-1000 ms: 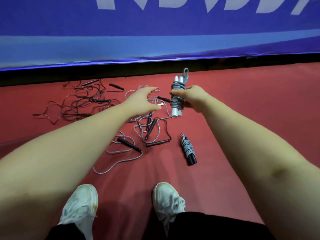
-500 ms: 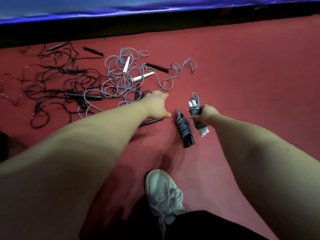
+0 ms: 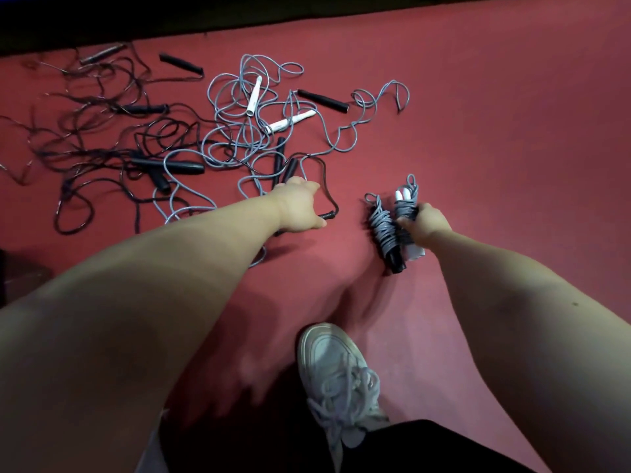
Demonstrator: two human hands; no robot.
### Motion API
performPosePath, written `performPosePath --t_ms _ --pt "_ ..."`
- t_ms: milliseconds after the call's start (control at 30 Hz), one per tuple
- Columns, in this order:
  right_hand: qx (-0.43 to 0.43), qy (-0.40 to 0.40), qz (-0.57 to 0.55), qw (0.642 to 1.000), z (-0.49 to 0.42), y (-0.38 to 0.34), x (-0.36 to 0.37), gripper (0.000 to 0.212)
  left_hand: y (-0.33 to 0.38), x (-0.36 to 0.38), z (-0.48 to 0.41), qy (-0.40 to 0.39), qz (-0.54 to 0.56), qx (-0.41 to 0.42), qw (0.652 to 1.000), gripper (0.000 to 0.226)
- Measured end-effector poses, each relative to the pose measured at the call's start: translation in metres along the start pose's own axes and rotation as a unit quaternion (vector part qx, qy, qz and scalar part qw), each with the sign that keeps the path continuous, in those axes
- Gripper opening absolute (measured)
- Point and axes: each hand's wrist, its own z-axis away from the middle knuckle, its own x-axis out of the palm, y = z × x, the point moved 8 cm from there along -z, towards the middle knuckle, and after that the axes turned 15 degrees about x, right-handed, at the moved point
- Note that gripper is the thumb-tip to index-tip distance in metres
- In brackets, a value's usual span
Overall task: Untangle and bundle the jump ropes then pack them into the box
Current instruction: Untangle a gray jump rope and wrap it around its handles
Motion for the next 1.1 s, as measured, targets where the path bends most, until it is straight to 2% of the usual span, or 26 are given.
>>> performPosePath --t_ms 133,300,400,533,600,667,767,867,967,1100 --pt "-0.001 0.016 0.018 1.000 0.004 0.002 -0.005 0.048 -0.006 -0.002 0.007 -0.001 -0.006 -0.002 1.000 0.079" --pt "0.016 -0.046 0.105 0.993 0.019 0.005 0.026 0.050 -0.026 -0.005 0.018 0.001 0.000 -0.033 0.999 0.079" --pt "0.052 -0.044 0.118 0.991 0.023 0.003 0.031 0.052 -0.040 -0.002 0.026 -0.003 0.000 -0.052 0.999 0.079" --pt "0.097 0.031 0.110 0.989 0.031 -0.009 0.018 0.060 -0.064 -0.004 0.044 0.002 -0.010 -0.079 0.997 0.074" --pt "0.078 0.087 0.110 0.987 0.039 -0.029 0.007 0.061 -0.082 -0.005 0.059 0.008 -0.009 -0.107 0.994 0.071" --pt "0.026 0.100 0.121 0.987 0.051 -0.058 0.002 0.060 -0.102 -0.001 0.077 0.008 -0.003 -0.138 0.990 0.065" --pt "-0.108 0.027 0.127 0.986 0.079 -0.113 0.022 0.051 -0.129 0.010 0.107 -0.007 0.012 -0.184 0.983 0.055" --pt "-0.217 -0.061 0.192 0.955 0.123 -0.153 0.068 0.045 -0.143 0.022 0.128 -0.033 0.022 -0.201 0.979 0.048" --pt "-0.237 -0.109 0.200 0.944 0.157 -0.173 0.118 0.046 -0.148 0.023 0.138 -0.036 0.031 -0.184 0.982 0.041" --pt "-0.179 -0.148 0.145 0.962 0.167 -0.176 0.170 0.059 -0.152 0.021 0.147 -0.026 0.049 -0.160 0.986 0.037"
